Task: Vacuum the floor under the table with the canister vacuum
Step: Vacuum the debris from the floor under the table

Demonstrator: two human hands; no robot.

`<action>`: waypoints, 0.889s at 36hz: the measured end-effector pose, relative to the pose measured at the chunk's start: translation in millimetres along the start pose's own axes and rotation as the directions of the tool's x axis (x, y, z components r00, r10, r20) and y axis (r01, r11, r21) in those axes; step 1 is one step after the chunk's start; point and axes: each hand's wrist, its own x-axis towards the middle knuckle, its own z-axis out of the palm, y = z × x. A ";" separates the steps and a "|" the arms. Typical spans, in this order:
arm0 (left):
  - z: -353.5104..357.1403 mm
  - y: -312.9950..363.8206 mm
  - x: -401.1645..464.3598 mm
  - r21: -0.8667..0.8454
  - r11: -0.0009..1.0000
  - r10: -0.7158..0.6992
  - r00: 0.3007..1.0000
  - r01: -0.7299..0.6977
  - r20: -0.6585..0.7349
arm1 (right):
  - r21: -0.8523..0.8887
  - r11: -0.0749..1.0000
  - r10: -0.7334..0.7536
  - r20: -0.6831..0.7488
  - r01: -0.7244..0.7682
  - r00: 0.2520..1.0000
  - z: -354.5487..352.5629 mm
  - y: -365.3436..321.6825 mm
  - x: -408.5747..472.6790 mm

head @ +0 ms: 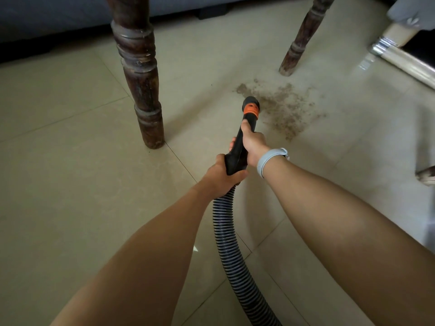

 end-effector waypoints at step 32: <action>47.7 -3.8 -36.0 0.112 0.991 0.062 0.988 -0.078 0.142 | 0.226 0.973 0.071 -0.055 -0.057 0.996 -66.0 36.1 -31.4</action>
